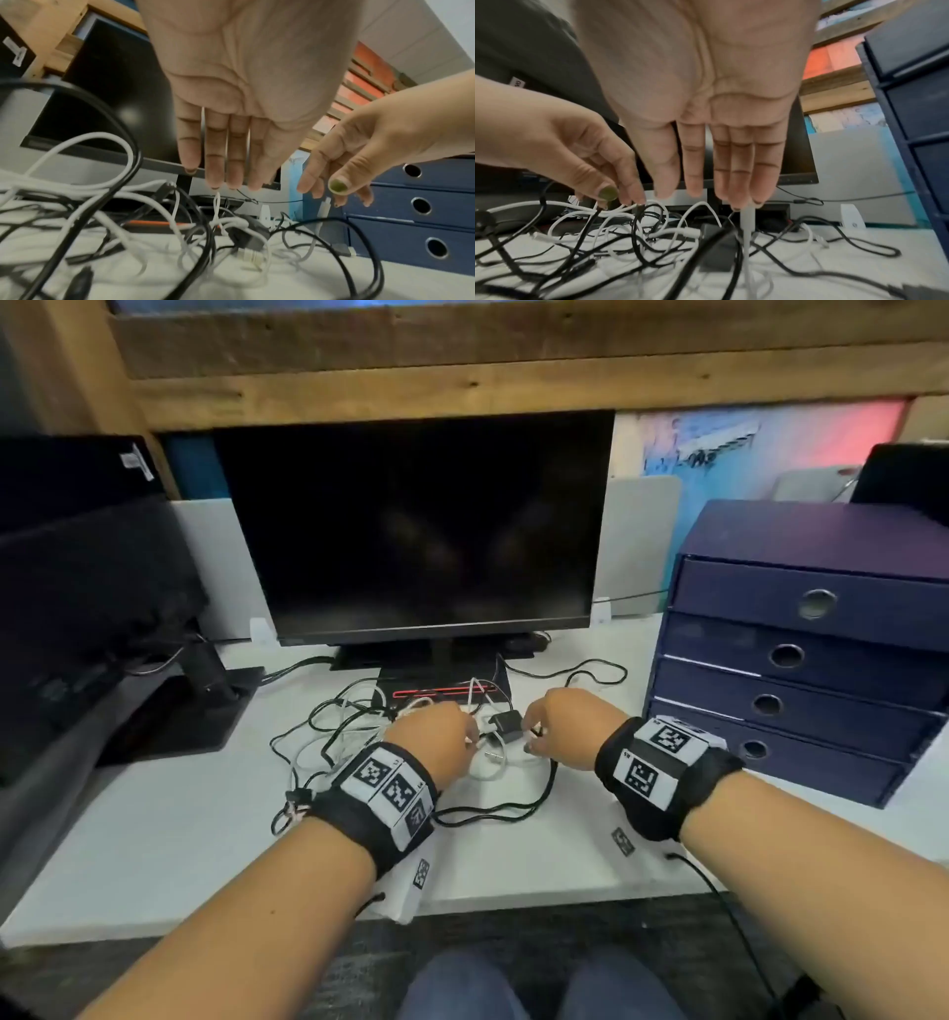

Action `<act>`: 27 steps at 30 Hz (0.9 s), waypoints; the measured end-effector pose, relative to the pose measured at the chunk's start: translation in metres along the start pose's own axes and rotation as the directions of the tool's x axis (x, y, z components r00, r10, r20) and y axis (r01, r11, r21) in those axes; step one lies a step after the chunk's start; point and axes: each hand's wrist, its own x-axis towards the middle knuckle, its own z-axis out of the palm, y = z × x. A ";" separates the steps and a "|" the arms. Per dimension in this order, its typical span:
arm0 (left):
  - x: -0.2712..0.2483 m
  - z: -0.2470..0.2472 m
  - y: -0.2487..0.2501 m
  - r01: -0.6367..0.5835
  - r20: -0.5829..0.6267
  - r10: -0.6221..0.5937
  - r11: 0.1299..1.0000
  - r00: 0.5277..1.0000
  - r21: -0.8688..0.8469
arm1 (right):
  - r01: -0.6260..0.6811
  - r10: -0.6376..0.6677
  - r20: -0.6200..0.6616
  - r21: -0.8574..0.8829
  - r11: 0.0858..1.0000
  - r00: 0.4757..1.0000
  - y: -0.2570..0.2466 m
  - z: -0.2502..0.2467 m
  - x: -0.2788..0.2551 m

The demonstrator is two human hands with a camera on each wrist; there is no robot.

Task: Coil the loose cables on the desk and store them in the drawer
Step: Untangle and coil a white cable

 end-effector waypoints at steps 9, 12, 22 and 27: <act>0.019 0.036 -0.007 0.103 -0.013 -0.105 0.992 0.994 -0.077 | -0.124 0.123 0.023 0.021 0.992 0.992 0.004 0.034 0.018; 0.024 0.040 -0.008 0.165 0.038 -0.164 0.985 0.986 -0.046 | -0.166 0.162 0.076 0.047 0.985 0.984 0.005 0.040 0.021; 0.030 0.030 -0.003 0.165 -0.011 -0.171 0.966 0.985 -0.199 | -0.250 0.250 0.031 0.238 0.939 0.968 -0.001 0.053 0.028; 0.023 0.021 0.011 0.113 -0.123 -0.176 0.909 0.977 -0.401 | -0.217 0.256 -0.055 0.374 0.901 0.965 -0.007 0.041 0.029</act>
